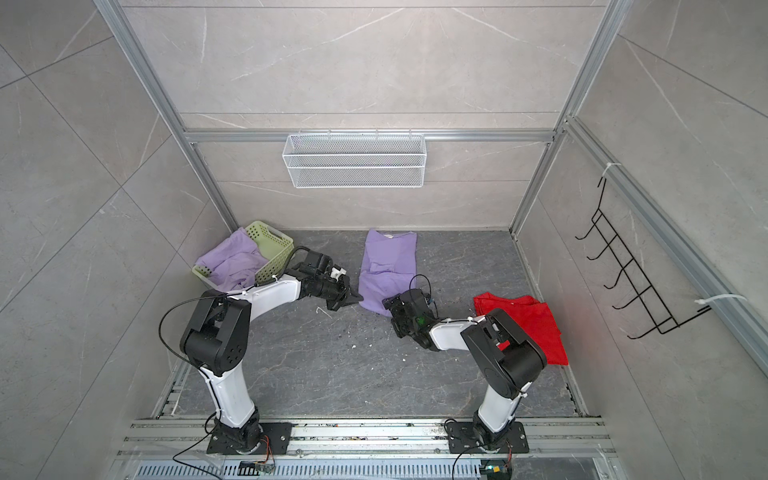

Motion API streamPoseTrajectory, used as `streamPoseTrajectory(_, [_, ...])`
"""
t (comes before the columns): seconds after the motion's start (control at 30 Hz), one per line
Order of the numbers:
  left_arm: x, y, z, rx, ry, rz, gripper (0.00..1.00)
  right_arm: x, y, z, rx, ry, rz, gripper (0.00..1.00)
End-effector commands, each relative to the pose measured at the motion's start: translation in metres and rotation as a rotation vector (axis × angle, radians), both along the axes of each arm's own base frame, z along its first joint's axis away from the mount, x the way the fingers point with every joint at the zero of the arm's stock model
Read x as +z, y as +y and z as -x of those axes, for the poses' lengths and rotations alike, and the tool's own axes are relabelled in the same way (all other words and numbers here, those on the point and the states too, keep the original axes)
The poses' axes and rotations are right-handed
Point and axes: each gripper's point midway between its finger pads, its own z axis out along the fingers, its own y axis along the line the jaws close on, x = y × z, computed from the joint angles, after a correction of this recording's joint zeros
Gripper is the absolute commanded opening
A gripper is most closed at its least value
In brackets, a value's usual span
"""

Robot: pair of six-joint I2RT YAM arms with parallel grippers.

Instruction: Fold and stack the t-shirts

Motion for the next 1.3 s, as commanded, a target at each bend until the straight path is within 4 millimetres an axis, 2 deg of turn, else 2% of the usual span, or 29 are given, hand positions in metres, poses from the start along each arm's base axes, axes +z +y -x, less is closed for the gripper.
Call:
streamPoseTrajectory(0.0, [0.031,-0.007,0.008,-0.009,-0.029,0.062,0.00,-0.027,-0.013,0.003,-0.084,0.068,0.041,0.78])
streamPoseTrajectory(0.07, [0.029,-0.005,0.011,-0.006,-0.023,0.061,0.00,-0.024,-0.014,0.001,-0.091,0.069,0.046,0.71])
streamPoseTrajectory(0.17, [0.021,0.001,0.017,-0.002,-0.007,0.024,0.00,-0.023,-0.011,0.006,-0.062,0.119,0.080,0.41])
streamPoseTrajectory(0.2, [0.017,0.004,0.019,-0.001,-0.006,0.003,0.00,-0.023,-0.012,0.009,-0.055,0.145,0.097,0.33])
streamPoseTrajectory(0.23, [0.014,0.006,0.020,0.000,-0.003,-0.012,0.03,-0.022,-0.013,0.012,-0.051,0.162,0.111,0.29])
streamPoseTrajectory(0.3, [0.009,0.011,0.024,0.002,-0.003,-0.036,0.30,-0.022,-0.017,0.021,-0.049,0.211,0.148,0.21])
streamPoseTrajectory(0.33, [0.008,0.013,0.026,0.005,-0.005,-0.047,0.39,-0.021,-0.018,0.023,-0.051,0.221,0.152,0.20])
streamPoseTrajectory(0.4, [0.003,0.018,0.030,0.010,-0.009,-0.067,0.49,-0.020,-0.019,0.027,-0.061,0.237,0.144,0.15])
streamPoseTrajectory(0.5, [-0.005,0.024,0.038,0.011,0.001,-0.087,0.60,-0.022,-0.019,0.031,-0.060,0.262,0.134,0.13])
streamPoseTrajectory(0.6, [-0.015,0.026,0.049,0.003,0.028,-0.095,0.67,-0.025,-0.016,0.034,-0.056,0.289,0.116,0.11])
streamPoseTrajectory(0.77, [-0.031,0.015,0.064,-0.031,0.074,-0.097,0.75,-0.020,-0.011,0.036,-0.055,0.302,0.092,0.09])
streamPoseTrajectory(0.97, [-0.044,0.001,0.062,-0.024,0.109,-0.043,0.78,0.001,-0.005,0.033,-0.057,0.285,0.054,0.09])
streamPoseTrajectory(1.27, [-0.049,-0.004,0.062,-0.041,0.126,-0.028,0.79,0.025,-0.004,0.028,-0.075,0.247,0.017,0.09])
